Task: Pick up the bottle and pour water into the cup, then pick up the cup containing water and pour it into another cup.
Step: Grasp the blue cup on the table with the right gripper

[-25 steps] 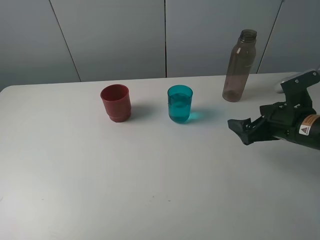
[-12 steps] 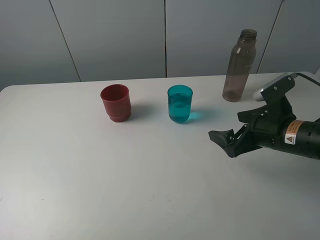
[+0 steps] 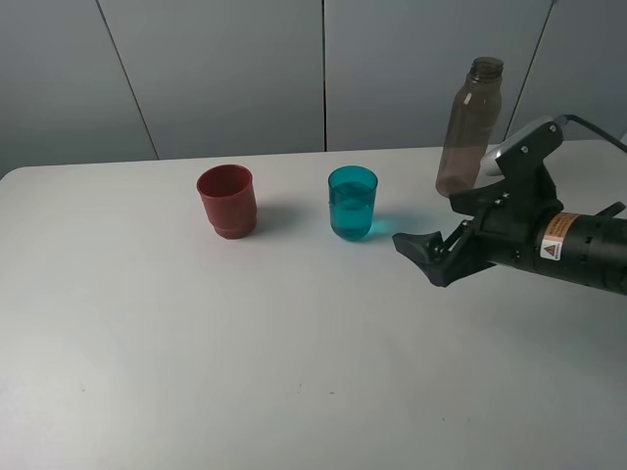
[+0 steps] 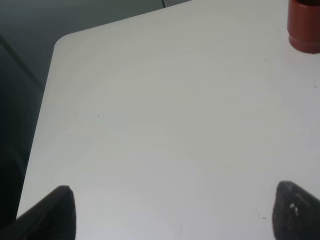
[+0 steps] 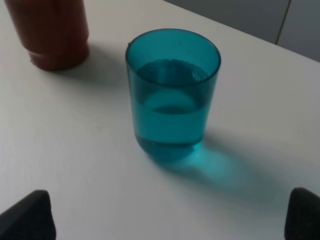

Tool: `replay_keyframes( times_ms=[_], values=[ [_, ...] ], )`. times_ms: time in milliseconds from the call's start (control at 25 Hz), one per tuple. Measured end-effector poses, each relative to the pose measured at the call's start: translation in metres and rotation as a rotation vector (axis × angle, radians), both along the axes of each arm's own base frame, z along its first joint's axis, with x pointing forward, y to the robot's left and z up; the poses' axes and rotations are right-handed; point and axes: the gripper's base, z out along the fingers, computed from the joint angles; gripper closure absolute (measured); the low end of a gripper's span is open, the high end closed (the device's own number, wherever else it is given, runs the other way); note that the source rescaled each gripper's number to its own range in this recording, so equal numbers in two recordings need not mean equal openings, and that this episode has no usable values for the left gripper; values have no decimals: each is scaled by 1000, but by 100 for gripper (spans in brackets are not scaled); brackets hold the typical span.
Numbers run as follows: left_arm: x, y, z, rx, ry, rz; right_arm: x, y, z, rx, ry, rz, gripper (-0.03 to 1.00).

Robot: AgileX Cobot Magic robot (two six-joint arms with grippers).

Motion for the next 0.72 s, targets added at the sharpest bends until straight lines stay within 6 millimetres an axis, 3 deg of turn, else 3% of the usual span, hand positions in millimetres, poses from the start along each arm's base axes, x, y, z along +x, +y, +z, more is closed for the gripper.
replay_keyframes(
  times_ms=[720],
  values=[
    [0, 0, 0, 0, 0, 0, 56, 23, -49, -1, 43, 96, -3]
  ],
)
